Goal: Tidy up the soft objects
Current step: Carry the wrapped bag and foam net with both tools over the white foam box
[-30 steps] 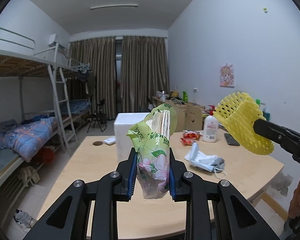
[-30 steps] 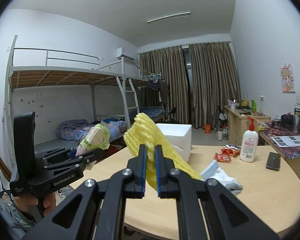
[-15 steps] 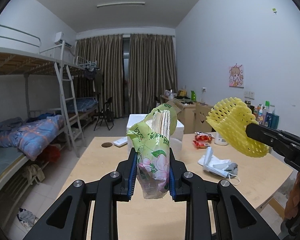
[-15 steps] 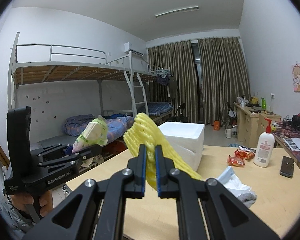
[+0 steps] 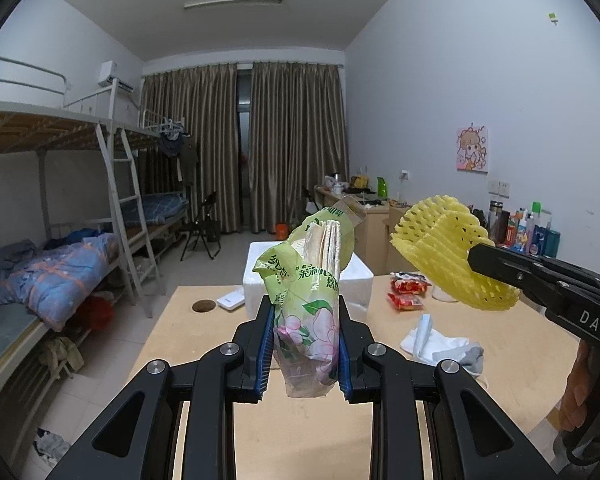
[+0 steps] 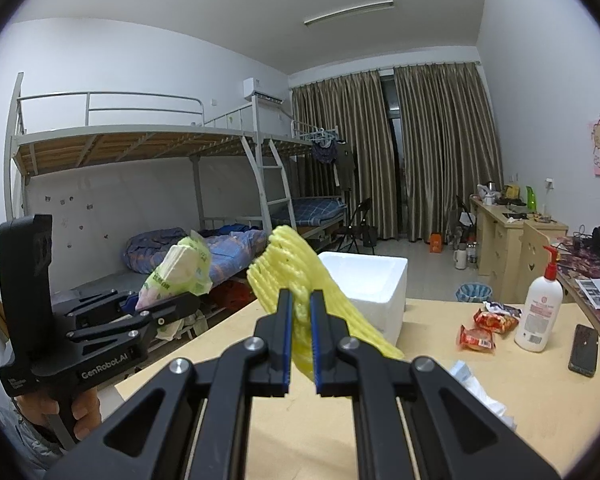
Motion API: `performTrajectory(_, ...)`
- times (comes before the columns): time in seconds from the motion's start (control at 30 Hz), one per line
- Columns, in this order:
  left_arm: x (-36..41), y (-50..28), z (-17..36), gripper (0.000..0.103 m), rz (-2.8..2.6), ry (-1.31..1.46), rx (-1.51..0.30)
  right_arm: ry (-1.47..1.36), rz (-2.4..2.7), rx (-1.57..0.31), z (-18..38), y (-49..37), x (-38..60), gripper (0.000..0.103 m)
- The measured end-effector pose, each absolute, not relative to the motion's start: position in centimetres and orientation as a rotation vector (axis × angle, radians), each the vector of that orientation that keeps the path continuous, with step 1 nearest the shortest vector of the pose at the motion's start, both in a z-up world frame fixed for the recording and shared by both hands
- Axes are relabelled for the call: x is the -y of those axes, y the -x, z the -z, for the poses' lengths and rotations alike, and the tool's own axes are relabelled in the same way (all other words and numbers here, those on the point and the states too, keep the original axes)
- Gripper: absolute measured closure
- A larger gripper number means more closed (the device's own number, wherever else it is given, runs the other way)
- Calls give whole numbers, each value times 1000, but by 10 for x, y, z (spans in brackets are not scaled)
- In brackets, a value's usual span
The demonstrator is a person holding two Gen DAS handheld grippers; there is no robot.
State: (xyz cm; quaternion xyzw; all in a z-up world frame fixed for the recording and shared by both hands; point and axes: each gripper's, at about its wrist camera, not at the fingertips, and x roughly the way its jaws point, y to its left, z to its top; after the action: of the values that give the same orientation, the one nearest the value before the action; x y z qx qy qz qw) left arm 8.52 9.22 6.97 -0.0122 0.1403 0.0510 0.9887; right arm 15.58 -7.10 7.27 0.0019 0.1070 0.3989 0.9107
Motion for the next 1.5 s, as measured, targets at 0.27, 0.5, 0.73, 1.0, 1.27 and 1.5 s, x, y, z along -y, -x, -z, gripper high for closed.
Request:
performTrajectory(0.27, -106, -126, -79, 75, -95, 28, -301, 13, -818, -248, -82, -186, 58, 92)
performTrajectory(0.5, -116, -167, -87, 75, -57, 32, -339, 17, -810, -264, -89, -213, 47, 92)
performTrajectory(0.73, -130, -213, -93, 75, -39, 53, -377, 40, -808, -290, -95, -239, 28, 92)
performTrajectory(1.0, -144, -264, -92, 76, -43, 66, -420, 48, -803, -328, -92, -272, 11, 92)
performTrajectory(1.27, -148, -314, -88, 76, -27, 66, -466, 64, -781, -343, -94, -301, -4, 92)
performTrajectory(1.5, -156, -343, -85, 76, -39, 66, -483, 62, -768, -347, -93, -318, -9, 92)
